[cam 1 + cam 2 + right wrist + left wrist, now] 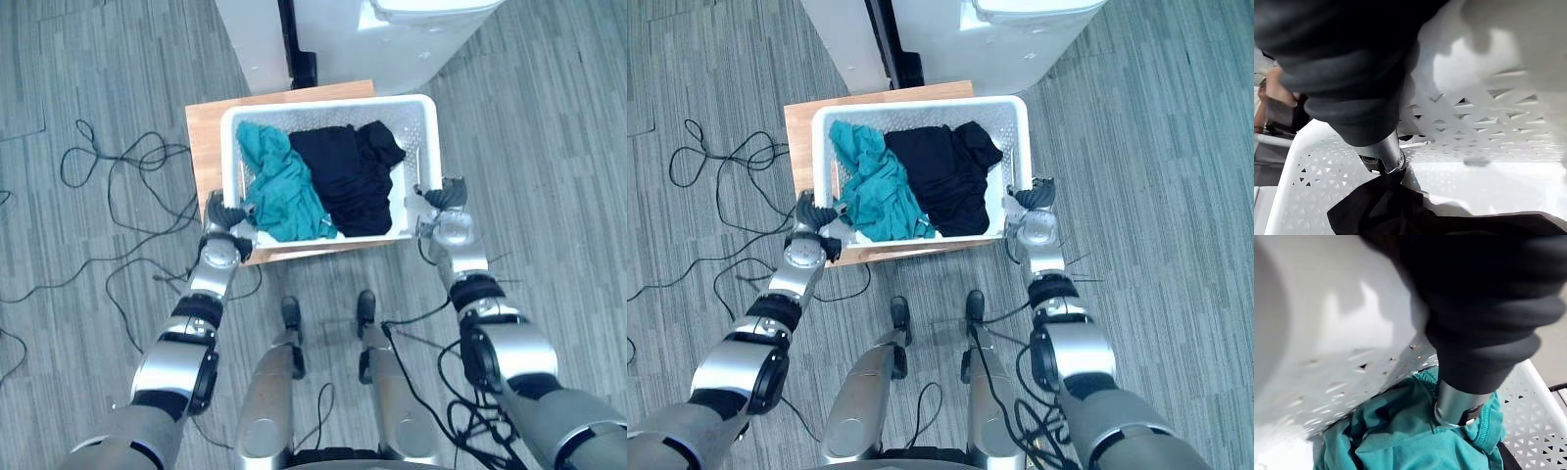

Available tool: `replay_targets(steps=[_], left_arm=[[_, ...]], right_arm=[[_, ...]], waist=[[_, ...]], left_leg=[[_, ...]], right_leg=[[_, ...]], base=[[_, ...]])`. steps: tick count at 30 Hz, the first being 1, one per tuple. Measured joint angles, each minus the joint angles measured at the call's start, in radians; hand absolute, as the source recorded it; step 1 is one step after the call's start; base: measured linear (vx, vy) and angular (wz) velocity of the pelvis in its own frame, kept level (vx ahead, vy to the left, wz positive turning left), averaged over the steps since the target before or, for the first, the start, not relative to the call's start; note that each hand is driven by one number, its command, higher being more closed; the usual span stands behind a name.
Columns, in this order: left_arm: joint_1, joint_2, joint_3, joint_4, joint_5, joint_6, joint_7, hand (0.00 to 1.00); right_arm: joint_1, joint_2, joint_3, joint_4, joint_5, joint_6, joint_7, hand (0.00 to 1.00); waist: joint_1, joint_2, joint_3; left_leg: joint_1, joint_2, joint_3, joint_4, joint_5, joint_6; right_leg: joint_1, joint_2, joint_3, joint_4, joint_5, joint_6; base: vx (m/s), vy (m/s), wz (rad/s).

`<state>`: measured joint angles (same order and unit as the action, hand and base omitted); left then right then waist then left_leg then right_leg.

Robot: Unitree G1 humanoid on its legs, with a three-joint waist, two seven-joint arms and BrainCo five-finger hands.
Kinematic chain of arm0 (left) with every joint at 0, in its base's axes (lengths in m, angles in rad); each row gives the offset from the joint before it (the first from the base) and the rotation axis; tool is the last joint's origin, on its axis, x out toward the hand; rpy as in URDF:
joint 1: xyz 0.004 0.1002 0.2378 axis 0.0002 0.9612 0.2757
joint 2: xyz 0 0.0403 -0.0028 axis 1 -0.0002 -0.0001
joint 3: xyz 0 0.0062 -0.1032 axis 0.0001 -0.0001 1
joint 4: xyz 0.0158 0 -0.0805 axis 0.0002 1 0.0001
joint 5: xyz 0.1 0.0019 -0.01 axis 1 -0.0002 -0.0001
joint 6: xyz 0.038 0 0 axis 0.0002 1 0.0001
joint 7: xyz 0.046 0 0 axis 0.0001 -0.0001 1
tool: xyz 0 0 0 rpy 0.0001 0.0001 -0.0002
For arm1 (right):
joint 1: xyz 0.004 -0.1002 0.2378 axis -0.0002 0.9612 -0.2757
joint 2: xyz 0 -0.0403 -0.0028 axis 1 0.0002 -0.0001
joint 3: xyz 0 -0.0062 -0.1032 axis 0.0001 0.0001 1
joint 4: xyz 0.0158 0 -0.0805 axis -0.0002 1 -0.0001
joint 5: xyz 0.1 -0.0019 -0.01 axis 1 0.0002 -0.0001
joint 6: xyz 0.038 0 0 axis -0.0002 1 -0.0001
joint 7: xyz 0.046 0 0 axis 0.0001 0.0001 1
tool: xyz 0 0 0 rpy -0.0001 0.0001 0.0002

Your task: Pick up the laundry basket with both hands and put the clothes into the washing machine.

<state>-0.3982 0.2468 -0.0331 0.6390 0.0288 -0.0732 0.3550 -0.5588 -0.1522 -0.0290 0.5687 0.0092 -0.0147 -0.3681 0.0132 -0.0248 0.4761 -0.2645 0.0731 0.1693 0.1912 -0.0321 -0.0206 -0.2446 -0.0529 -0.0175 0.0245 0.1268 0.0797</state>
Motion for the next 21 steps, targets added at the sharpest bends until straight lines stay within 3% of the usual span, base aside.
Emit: replay_targets(steps=[4,8,12,13,14,16,17,20,21], left_arm=[[0.258,-0.059,0.0,-0.299,-0.081,-0.004,0.0,1.0],[0.496,-0.105,-0.003,-0.472,-0.099,-0.012,-0.011,1.0],[0.598,-0.125,-0.001,-0.591,-0.1,-0.012,-0.026,1.0],[0.619,-0.127,-0.001,-0.613,-0.101,-0.013,-0.027,1.0],[0.634,-0.14,-0.002,-0.627,-0.101,-0.013,-0.036,1.0],[0.65,-0.138,0.001,-0.646,-0.101,-0.013,-0.043,1.0],[0.652,-0.138,0.002,-0.647,-0.1,-0.013,-0.046,1.0],[0.652,-0.138,0.002,-0.647,-0.099,-0.013,-0.047,1.0],[0.652,-0.14,0.002,-0.647,-0.099,-0.013,-0.047,1.0]], right_arm=[[0.206,0.029,-0.001,-0.204,-0.031,-0.001,0.004,1.0],[0.404,0.059,0.01,-0.346,-0.063,-0.007,0.049,1.0],[0.501,0.073,0.012,-0.449,-0.073,-0.021,0.067,1.0],[0.515,0.079,0.012,-0.466,-0.075,-0.022,0.069,1.0],[0.534,0.076,0.008,-0.478,-0.082,-0.03,0.07,1.0],[0.542,0.086,0.008,-0.478,-0.082,-0.035,0.071,1.0],[0.554,0.087,0.008,-0.479,-0.082,-0.041,0.072,1.0],[0.555,0.086,0.008,-0.477,-0.089,-0.044,0.077,1.0],[0.556,0.084,0.007,-0.477,-0.09,-0.046,0.079,1.0]], waist=[[0.0,-0.003,-0.007],[0.001,-0.004,-0.129],[-0.002,-0.003,-0.167],[-0.003,-0.008,-0.18],[-0.016,0.006,-0.199],[-0.028,0.001,-0.207],[-0.027,0.001,-0.224],[-0.027,0.004,-0.251],[-0.029,0.005,-0.253]], left_leg=[[0.061,0.002,0.011,0.002,-0.028,-0.004],[0.093,0.017,0.072,0.034,-0.088,-0.005],[0.167,0.052,0.19,0.079,-0.15,0.0],[0.192,0.067,0.24,0.079,-0.162,0.0],[0.227,0.084,0.302,0.076,-0.174,0.006],[0.276,0.096,0.38,0.068,-0.186,-0.007],[0.314,0.111,0.47,0.064,-0.197,-0.018],[0.374,0.136,0.621,0.057,-0.211,-0.041],[0.405,0.147,0.666,0.074,-0.223,-0.059]], right_leg=[[0.061,0.003,0.016,-0.01,-0.023,-0.01],[0.076,0.014,0.07,-0.01,-0.041,-0.001],[0.083,0.038,0.088,0.019,-0.039,0.001],[0.084,0.028,0.025,0.013,-0.062,-0.039],[0.086,-0.014,-0.153,0.042,-0.11,-0.114],[0.087,-0.068,-0.341,0.09,-0.11,-0.163],[0.089,-0.112,-0.499,0.128,-0.11,-0.192],[0.09,-0.164,-0.729,0.197,-0.121,-0.203],[0.087,-0.155,-0.726,0.214,-0.107,-0.174]], base=[[0.06,0.011,-0.09],[0.09,0.029,-0.4],[0.07,0.053,-0.94],[0.04,0.044,-1.31],[0.05,0.047,-1.48],[0.05,0.06,-1.48],[0.05,0.003,-1.69],[0.06,-0.08,-1.76],[0.08,-0.119,-1.85]])
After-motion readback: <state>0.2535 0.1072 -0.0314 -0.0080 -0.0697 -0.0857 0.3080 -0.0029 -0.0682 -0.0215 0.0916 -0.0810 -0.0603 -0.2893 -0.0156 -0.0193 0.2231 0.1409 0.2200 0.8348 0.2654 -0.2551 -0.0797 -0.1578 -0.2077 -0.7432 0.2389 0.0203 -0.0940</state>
